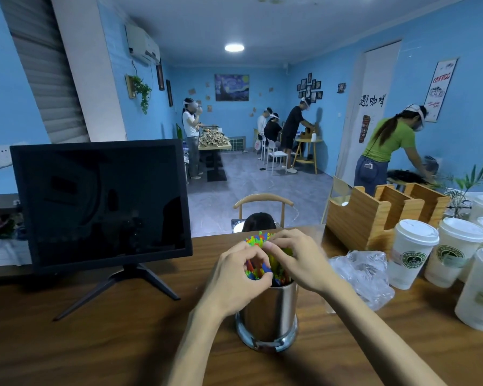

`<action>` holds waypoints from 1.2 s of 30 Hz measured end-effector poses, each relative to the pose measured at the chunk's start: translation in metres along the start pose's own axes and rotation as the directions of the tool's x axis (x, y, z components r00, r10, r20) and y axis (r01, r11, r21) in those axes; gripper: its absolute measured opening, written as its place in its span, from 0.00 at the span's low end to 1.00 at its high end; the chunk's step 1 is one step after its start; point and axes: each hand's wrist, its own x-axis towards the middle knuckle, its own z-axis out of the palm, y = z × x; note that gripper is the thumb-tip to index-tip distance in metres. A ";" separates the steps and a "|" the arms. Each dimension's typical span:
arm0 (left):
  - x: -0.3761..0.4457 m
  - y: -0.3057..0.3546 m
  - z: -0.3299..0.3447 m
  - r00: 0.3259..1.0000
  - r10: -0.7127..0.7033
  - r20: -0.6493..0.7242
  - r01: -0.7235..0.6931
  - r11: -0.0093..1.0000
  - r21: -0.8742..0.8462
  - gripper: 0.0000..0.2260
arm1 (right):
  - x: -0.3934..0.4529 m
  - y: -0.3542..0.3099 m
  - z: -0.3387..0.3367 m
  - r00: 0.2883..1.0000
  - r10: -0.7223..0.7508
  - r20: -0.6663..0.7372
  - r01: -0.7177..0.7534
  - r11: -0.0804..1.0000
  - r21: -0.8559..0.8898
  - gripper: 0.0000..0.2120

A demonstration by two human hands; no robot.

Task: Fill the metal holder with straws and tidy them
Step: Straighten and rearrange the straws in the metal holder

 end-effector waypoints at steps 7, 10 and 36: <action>0.004 -0.005 0.003 0.992 -0.090 -0.090 0.083 0.994 -0.075 0.08 | -0.005 -0.008 -0.009 1.000 0.009 -0.001 -0.008 0.984 0.177 0.15; 0.002 -0.001 0.003 0.991 -0.093 -0.100 0.076 0.983 -0.165 0.08 | -0.010 -0.010 -0.010 1.000 0.003 -0.007 -0.002 0.975 0.221 0.14; 0.010 -0.003 0.011 0.949 -0.165 -0.267 0.060 0.930 -0.362 0.09 | -0.008 0.001 0.003 0.999 -0.025 0.027 0.024 0.999 0.049 0.19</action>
